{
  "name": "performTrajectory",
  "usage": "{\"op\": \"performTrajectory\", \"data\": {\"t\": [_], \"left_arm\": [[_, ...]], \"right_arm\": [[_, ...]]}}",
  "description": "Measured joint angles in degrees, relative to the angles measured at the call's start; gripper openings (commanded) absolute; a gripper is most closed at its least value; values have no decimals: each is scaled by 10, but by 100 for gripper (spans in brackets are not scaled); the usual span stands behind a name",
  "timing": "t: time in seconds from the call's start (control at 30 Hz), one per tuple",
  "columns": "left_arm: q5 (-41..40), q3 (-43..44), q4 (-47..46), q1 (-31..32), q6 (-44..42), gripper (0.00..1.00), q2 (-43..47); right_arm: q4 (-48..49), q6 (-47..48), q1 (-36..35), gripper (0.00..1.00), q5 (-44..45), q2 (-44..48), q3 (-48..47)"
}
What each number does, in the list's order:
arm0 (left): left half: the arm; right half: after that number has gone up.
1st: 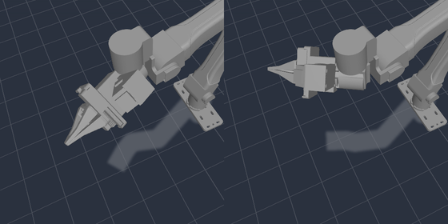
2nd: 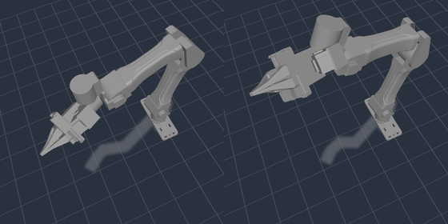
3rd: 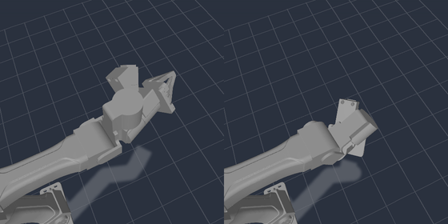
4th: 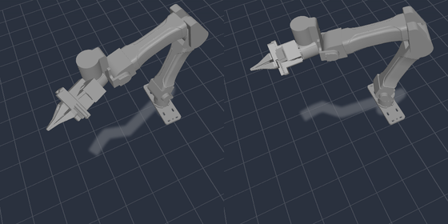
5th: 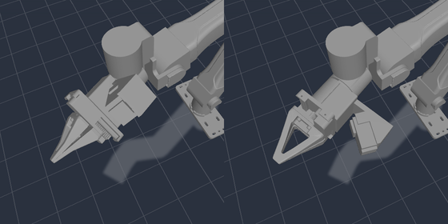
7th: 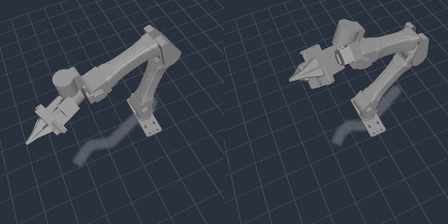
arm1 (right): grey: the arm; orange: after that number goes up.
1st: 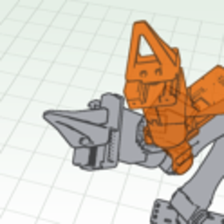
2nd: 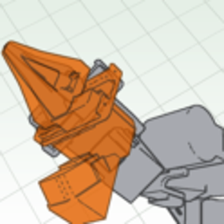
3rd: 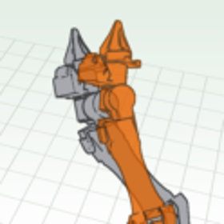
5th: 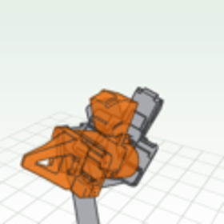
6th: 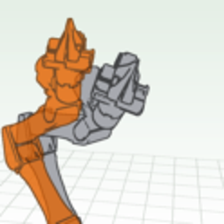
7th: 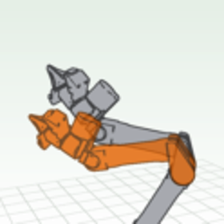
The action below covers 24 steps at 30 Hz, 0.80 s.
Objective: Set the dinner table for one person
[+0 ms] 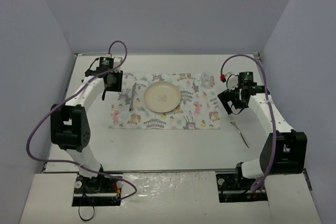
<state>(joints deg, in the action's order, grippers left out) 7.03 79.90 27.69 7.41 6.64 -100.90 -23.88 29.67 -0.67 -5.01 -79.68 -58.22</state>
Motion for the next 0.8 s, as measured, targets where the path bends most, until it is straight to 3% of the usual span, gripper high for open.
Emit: {"op": "performTrajectory", "data": {"t": [0.13, 0.27, 0.57, 0.63, 0.73, 0.8], "left_arm": [[-29, -104, -55, -27, -53, 29, 90], [-44, -178, -72, -44, -91, 29, 118], [-12, -226, -84, -135, -127, 29, 118], [-1, -226, -88, -145, -128, 29, 118], [18, -226, -90, -155, -129, 29, 118], [26, -226, -92, -158, -129, 29, 118]], "right_arm": [[-60, 61, 0, 100, 5, -74, 23], [-108, 92, 0, 99, 16, -109, 56], [-115, 105, 8, 73, 52, -129, 57], [-114, 107, 15, 63, 59, -140, 59], [-116, 106, 19, 37, 63, -160, 62], [-122, 103, 19, 9, 63, -173, 60]]}}
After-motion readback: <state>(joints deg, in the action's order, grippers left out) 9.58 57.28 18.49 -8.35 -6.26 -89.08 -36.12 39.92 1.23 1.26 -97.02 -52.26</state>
